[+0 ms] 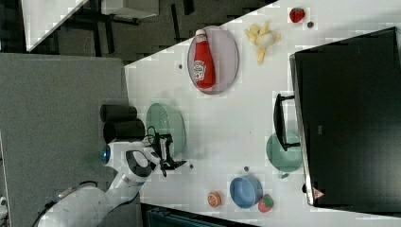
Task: Drag strainer left to right.
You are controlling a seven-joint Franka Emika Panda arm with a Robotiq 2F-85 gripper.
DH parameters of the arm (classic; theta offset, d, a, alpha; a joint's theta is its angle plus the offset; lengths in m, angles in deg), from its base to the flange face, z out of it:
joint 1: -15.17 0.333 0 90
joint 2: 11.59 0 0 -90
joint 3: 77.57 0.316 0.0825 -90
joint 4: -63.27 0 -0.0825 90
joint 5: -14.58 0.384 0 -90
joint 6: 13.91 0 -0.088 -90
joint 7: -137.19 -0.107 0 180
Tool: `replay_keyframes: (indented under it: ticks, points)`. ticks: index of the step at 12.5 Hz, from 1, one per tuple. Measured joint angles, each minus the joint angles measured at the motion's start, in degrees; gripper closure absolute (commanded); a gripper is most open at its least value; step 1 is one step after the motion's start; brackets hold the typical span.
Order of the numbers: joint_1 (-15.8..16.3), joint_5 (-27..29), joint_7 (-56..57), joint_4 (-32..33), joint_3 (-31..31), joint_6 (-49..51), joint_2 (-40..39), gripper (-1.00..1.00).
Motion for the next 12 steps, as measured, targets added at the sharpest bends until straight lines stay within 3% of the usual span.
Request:
replay_keyframes:
  ticks: [8, 12]
  points:
    - [0.45, -0.35, -1.85, 1.12, -2.98, 0.11, 2.13, -1.0]
    - [-3.22, 0.08, -1.12, 2.01, -2.5, 0.22, 4.21, -1.0]
